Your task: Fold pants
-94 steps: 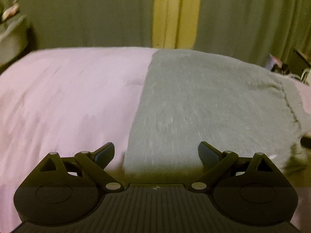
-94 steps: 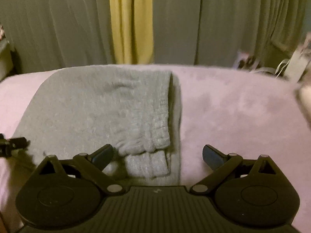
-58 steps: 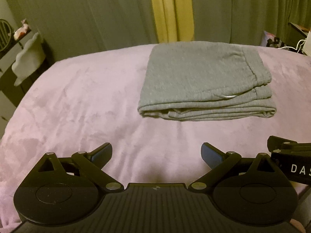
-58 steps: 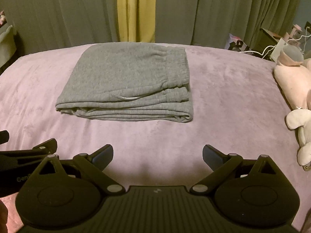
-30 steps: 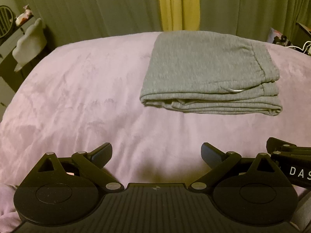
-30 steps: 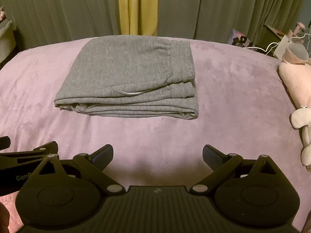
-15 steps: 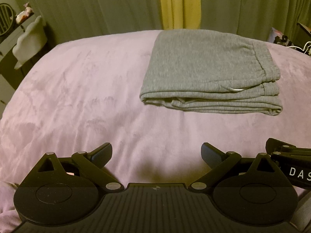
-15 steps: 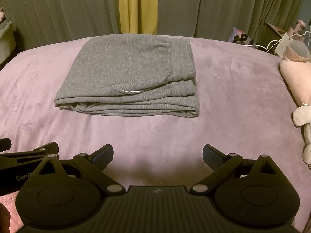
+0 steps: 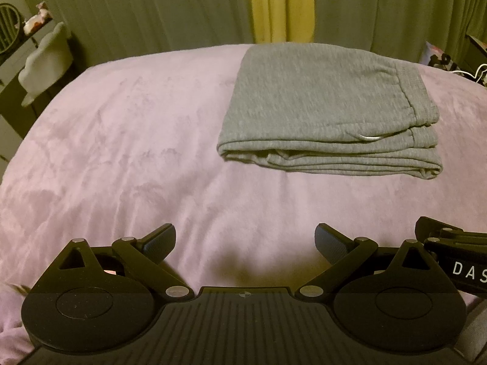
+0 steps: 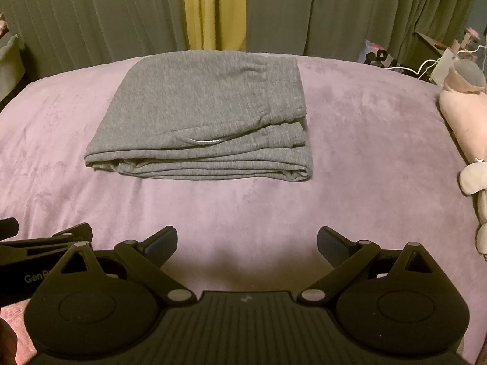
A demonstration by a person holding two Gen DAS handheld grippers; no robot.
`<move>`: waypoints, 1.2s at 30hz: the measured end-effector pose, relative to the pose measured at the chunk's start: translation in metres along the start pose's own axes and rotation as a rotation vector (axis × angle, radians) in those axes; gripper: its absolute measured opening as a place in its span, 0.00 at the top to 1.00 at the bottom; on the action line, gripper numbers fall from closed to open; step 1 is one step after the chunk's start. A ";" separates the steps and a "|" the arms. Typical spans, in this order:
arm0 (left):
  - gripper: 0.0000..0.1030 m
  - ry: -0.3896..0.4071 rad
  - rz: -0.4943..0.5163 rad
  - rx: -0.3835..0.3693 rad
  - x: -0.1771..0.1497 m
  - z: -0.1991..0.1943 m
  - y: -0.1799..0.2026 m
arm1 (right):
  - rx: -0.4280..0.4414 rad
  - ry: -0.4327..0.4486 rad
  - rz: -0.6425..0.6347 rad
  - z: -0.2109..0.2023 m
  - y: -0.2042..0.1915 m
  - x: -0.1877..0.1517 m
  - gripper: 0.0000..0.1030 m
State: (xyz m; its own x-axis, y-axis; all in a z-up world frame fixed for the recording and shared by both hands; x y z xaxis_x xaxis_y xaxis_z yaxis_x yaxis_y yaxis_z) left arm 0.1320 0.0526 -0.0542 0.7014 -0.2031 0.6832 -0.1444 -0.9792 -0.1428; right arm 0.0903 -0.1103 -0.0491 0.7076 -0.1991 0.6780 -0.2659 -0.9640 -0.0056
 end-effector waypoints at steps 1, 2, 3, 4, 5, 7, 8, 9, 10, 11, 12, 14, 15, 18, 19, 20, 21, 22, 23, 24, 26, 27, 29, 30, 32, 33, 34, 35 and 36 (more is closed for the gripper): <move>0.02 -0.001 -0.001 0.000 0.000 0.000 0.000 | 0.000 -0.001 0.001 0.000 0.000 0.000 0.04; 0.02 -0.003 -0.002 -0.001 -0.001 0.000 0.001 | 0.000 -0.001 0.001 0.001 0.000 0.000 0.04; 0.02 -0.004 -0.003 -0.001 -0.001 0.000 0.001 | 0.000 -0.002 0.002 0.001 0.001 0.000 0.04; 0.02 -0.006 -0.003 -0.002 0.000 0.000 0.001 | -0.001 -0.002 0.002 0.001 0.001 -0.001 0.04; 0.02 -0.007 -0.004 -0.003 -0.001 0.001 0.001 | -0.001 -0.001 0.002 0.002 0.001 -0.001 0.04; 0.02 -0.008 -0.004 -0.005 -0.001 0.001 0.001 | -0.001 -0.002 0.003 0.002 0.001 -0.001 0.04; 0.02 -0.008 -0.003 -0.006 -0.001 0.001 0.001 | -0.002 -0.002 0.003 0.002 0.001 -0.001 0.04; 0.02 -0.009 -0.003 -0.005 -0.001 0.001 0.001 | -0.001 -0.002 0.004 0.002 0.002 -0.001 0.04; 0.02 -0.009 -0.003 -0.005 -0.001 0.002 0.001 | -0.001 -0.003 0.005 0.002 0.002 -0.001 0.04; 0.02 -0.009 -0.002 -0.006 -0.001 0.002 0.001 | -0.002 -0.003 0.005 0.002 0.002 -0.001 0.04; 0.02 -0.010 -0.001 -0.006 -0.001 0.002 0.002 | -0.003 -0.003 0.005 0.002 0.002 -0.001 0.04; 0.02 -0.011 -0.001 -0.006 -0.002 0.002 0.002 | -0.002 -0.003 0.005 0.003 0.003 -0.001 0.04; 0.02 -0.011 0.000 -0.006 -0.002 0.002 0.002 | -0.002 -0.003 0.004 0.003 0.003 -0.001 0.04; 0.02 -0.010 -0.001 -0.006 -0.002 0.002 0.003 | -0.003 -0.002 0.005 0.003 0.003 -0.001 0.04; 0.02 -0.010 0.000 -0.007 -0.002 0.002 0.003 | -0.003 -0.001 0.006 0.003 0.004 -0.001 0.04; 0.02 -0.010 -0.001 -0.007 -0.002 0.002 0.003 | -0.004 -0.001 0.006 0.003 0.004 -0.001 0.04; 0.02 -0.011 -0.002 -0.006 -0.002 0.002 0.003 | -0.004 -0.001 0.007 0.003 0.004 -0.001 0.04; 0.02 -0.011 -0.002 -0.006 -0.002 0.002 0.003 | -0.005 0.000 0.006 0.003 0.005 -0.002 0.04; 0.02 -0.011 -0.001 -0.007 -0.002 0.002 0.003 | -0.006 0.001 0.006 0.003 0.005 -0.002 0.04; 0.02 -0.012 0.000 -0.007 -0.002 0.002 0.003 | -0.006 0.001 0.005 0.004 0.005 -0.002 0.04; 0.02 -0.013 0.000 -0.008 -0.002 0.002 0.004 | -0.008 0.000 0.005 0.004 0.005 -0.001 0.04; 0.02 -0.014 0.000 -0.008 -0.002 0.002 0.005 | -0.008 0.001 0.005 0.004 0.005 -0.001 0.04; 0.02 -0.014 0.001 -0.009 -0.002 0.002 0.005 | -0.009 0.001 0.007 0.004 0.005 -0.001 0.04; 0.02 -0.013 0.002 -0.009 -0.002 0.001 0.005 | -0.009 0.002 0.008 0.004 0.005 -0.001 0.04; 0.02 -0.014 0.003 -0.010 -0.002 0.002 0.004 | -0.010 0.001 0.009 0.004 0.005 -0.001 0.04; 0.02 -0.013 0.002 -0.010 -0.002 0.002 0.004 | -0.010 0.000 0.009 0.004 0.005 -0.001 0.04; 0.02 -0.013 0.002 -0.011 -0.002 0.002 0.005 | -0.011 0.000 0.010 0.004 0.005 0.000 0.04; 0.02 -0.013 0.002 -0.011 -0.002 0.002 0.004 | -0.012 0.000 0.011 0.004 0.005 0.000 0.04; 0.02 -0.014 0.002 -0.011 -0.002 0.002 0.005 | -0.011 0.001 0.011 0.004 0.005 0.000 0.04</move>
State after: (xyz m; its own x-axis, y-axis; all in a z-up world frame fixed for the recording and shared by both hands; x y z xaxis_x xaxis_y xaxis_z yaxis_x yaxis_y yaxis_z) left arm 0.1314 0.0484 -0.0574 0.7106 -0.2046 0.6732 -0.1527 -0.9788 -0.1363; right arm 0.0916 -0.1161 -0.0524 0.7041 -0.2100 0.6784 -0.2815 -0.9596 -0.0049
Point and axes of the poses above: each gripper's, at about its wrist camera, not at the fingertips, and z roughly the way its jaws point, y to its right, x to its top, the point moved 4 cm from there along z, roughly the way its jaws point, and after that the axes turned 12 degrees about y, right-handed, at the moved point
